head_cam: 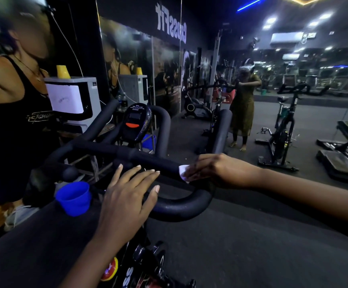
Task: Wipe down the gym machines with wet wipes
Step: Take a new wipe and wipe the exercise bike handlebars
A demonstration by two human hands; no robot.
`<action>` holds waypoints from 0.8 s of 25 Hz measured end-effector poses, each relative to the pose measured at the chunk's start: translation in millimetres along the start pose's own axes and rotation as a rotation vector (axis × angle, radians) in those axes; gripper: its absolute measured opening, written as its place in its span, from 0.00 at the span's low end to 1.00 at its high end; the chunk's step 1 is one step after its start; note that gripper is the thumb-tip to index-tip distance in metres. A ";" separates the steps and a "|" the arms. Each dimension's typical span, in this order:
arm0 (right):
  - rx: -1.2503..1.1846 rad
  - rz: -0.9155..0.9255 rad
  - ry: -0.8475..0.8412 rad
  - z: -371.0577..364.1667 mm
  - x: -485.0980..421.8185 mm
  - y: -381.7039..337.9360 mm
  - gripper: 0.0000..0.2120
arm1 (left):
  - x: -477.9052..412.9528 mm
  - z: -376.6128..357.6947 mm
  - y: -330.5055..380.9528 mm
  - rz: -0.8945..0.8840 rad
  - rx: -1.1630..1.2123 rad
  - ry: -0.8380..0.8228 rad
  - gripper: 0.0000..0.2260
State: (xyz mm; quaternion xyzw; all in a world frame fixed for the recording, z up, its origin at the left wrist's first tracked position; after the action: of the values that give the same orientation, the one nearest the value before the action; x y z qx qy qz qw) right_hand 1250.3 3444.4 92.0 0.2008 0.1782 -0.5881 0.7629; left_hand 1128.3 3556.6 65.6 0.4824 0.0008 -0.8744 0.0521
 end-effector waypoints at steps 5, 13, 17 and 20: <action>0.001 -0.109 -0.046 28.9 8.3 2.9 0.15 | -0.6 -0.5 0.9 -0.005 0.005 0.005 0.19; -0.056 -0.388 0.183 -13.7 -58.4 48.5 0.19 | -0.1 -1.1 -0.5 0.009 0.022 -0.011 0.19; -0.130 -0.374 0.119 -5.1 -26.7 46.2 0.18 | -0.4 -3.2 -1.1 0.015 0.031 -0.016 0.19; -0.106 -0.399 0.018 8.8 -9.0 47.4 0.18 | -0.2 -2.0 -2.9 0.020 0.041 -0.003 0.19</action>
State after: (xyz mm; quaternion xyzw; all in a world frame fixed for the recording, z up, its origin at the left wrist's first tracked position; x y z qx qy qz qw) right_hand 1294.4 3458.0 108.7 0.1263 0.2520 -0.7154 0.6393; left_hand 1129.8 3559.6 64.6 0.4821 -0.0221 -0.8744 0.0507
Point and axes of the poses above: each hand's wrist, its own x-axis away from the middle knuckle, its own z-axis out of the back of the hand, y = z × x, the point moved 8 cm from there along -x, towards the middle knuckle, and after that the axes turned 11 degrees about y, right-handed, at the moved point
